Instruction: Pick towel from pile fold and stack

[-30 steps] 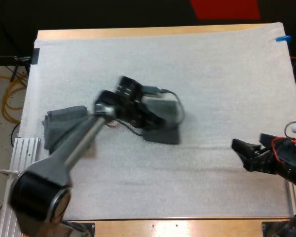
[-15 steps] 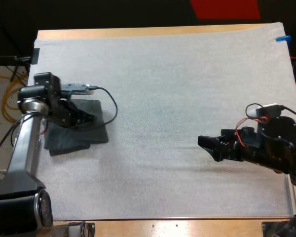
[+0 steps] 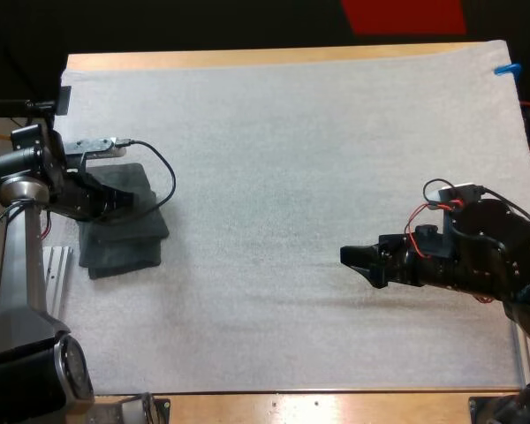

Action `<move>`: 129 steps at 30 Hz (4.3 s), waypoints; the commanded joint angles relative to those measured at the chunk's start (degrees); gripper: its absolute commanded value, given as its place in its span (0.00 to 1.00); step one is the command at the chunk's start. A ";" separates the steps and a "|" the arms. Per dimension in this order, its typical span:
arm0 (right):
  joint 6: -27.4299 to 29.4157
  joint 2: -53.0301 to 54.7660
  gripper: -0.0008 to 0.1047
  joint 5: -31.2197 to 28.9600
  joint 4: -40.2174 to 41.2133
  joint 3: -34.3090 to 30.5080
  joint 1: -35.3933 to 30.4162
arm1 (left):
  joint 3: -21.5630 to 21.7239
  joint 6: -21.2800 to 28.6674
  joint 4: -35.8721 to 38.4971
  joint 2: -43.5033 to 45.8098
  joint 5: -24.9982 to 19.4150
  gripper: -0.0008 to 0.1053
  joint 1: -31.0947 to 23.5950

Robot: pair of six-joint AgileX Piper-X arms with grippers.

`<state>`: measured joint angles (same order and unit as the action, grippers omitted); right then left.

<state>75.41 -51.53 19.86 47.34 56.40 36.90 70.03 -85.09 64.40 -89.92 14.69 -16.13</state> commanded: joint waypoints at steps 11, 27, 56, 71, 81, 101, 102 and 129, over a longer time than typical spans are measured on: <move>0.20 0.18 0.72 0.52 -0.39 0.07 0.06 | 0.32 0.55 0.77 -0.94 -10.26 0.21 -0.08; 0.66 0.18 0.72 0.55 -0.39 0.07 0.06 | 0.47 -0.77 -1.17 0.72 -24.18 0.51 -0.08; 1.68 0.18 0.72 -0.15 -6.02 0.07 -0.08 | 3.34 -3.71 -4.09 12.89 -10.16 0.51 5.20; 13.92 -6.05 0.72 0.13 -6.10 0.08 -22.29 | 3.32 -3.48 -5.08 25.90 -3.49 0.51 20.42; 27.27 -3.27 0.72 -6.80 6.76 3.64 -38.14 | 3.32 -1.70 -4.72 29.88 -7.61 0.51 20.13; 32.20 27.74 0.72 -15.68 14.64 1.81 -40.73 | -13.31 -0.41 -4.91 61.69 -12.85 0.51 20.13; 32.20 29.11 0.72 -15.68 14.52 1.34 -40.73 | -13.91 -0.41 -5.00 62.88 -12.85 0.51 20.13; 31.28 54.17 0.72 -16.04 17.18 -15.81 -40.62 | -26.69 -4.02 17.73 98.75 -17.87 0.51 19.73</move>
<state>106.30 0.76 3.47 65.28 40.60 -3.51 43.11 -88.43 82.67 0.79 -2.53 3.73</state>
